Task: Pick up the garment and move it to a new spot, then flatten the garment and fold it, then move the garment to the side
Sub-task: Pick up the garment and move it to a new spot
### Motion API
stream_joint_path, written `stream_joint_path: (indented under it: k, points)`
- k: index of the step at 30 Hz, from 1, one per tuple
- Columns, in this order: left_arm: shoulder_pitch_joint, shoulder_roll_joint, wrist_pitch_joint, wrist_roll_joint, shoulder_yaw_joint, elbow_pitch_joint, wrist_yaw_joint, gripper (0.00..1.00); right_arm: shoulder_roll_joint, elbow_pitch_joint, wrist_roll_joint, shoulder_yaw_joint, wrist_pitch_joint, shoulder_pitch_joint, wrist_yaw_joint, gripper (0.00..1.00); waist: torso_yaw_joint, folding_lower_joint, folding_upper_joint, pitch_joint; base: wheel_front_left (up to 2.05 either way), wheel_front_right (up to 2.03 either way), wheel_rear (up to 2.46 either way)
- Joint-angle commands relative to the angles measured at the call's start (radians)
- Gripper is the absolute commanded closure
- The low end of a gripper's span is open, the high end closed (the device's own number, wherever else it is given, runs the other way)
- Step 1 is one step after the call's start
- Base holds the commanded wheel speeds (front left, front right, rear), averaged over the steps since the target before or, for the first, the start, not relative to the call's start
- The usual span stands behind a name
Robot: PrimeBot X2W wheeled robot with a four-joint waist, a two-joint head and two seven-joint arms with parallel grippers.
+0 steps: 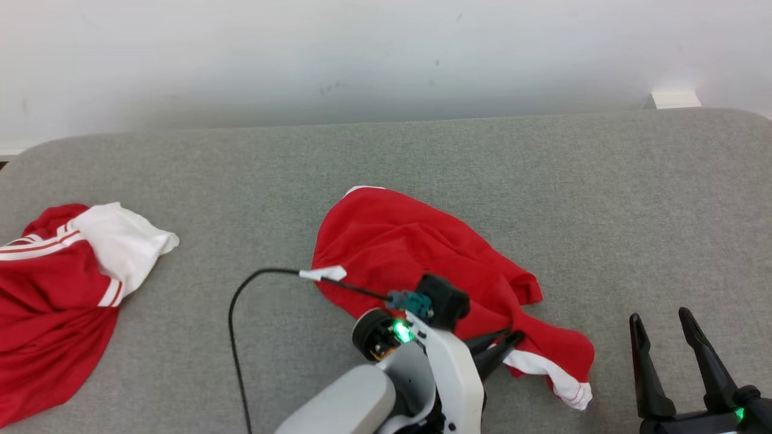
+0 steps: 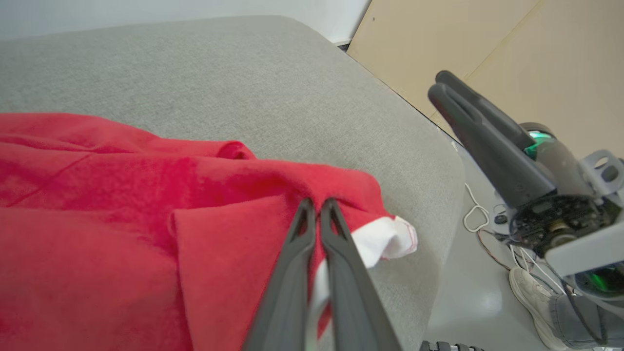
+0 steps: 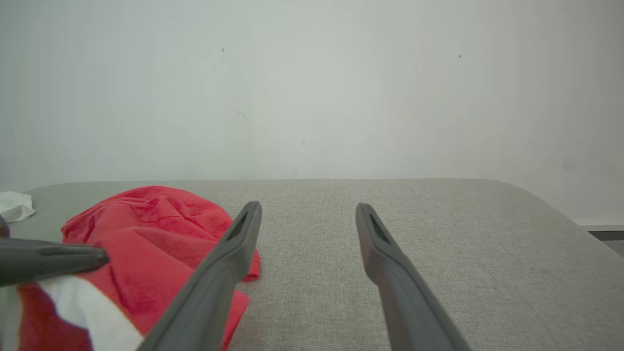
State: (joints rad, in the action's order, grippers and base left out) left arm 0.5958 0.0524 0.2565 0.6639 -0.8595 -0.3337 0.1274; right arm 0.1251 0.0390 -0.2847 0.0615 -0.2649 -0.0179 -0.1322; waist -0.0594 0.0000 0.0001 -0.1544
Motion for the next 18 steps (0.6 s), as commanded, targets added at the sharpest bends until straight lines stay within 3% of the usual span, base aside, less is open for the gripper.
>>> stream_joint_path:
  k: [1, 2, 7, 9, 13, 18]
  points:
    - [0.007, 0.001, -0.043, 0.01, -0.012, -0.022, 0.002, 0.1, -0.001, 0.006, -0.004, 0.005, 0.001, 0.015, 0.003, 0.0, -0.002, 0.0, -0.0001, 0.0, 0.0, 0.0, 0.0]
    - [0.011, 0.0, -0.082, 0.026, -0.033, -0.032, 0.002, 0.0, -0.001, 0.01, -0.004, 0.01, 0.001, 0.016, 0.003, 0.0, -0.003, 0.0, -0.0001, 0.001, 0.0, 0.0, 0.0]
    - [0.023, 0.001, -0.195, 0.133, -0.145, -0.024, 0.001, 0.0, 0.007, 0.018, -0.005, 0.007, 0.001, 0.009, 0.003, 0.0, 0.008, 0.0, -0.0001, 0.006, 0.0, 0.0, 0.0]
    - [0.041, 0.001, -0.242, 0.118, -0.158, -0.034, -0.015, 0.0, 0.011, 0.018, -0.004, -0.002, 0.001, 0.007, 0.003, 0.0, 0.015, 0.0, -0.0001, 0.009, 0.0, 0.0, 0.0]
    - [0.039, 0.008, -0.388, 0.048, -0.113, -0.069, -0.112, 0.0, 0.01, 0.01, 0.002, -0.026, 0.001, 0.0, 0.003, 0.0, 0.034, 0.0, -0.0001, 0.02, 0.0, 0.0, 0.0]
    - [-0.021, 0.087, -0.501, -0.005, -0.029, -0.061, -0.223, 0.0, 0.013, -0.001, 0.012, -0.057, 0.001, -0.02, 0.003, 0.0, 0.053, 0.0, -0.0001, 0.05, 0.0, 0.0, 0.0]
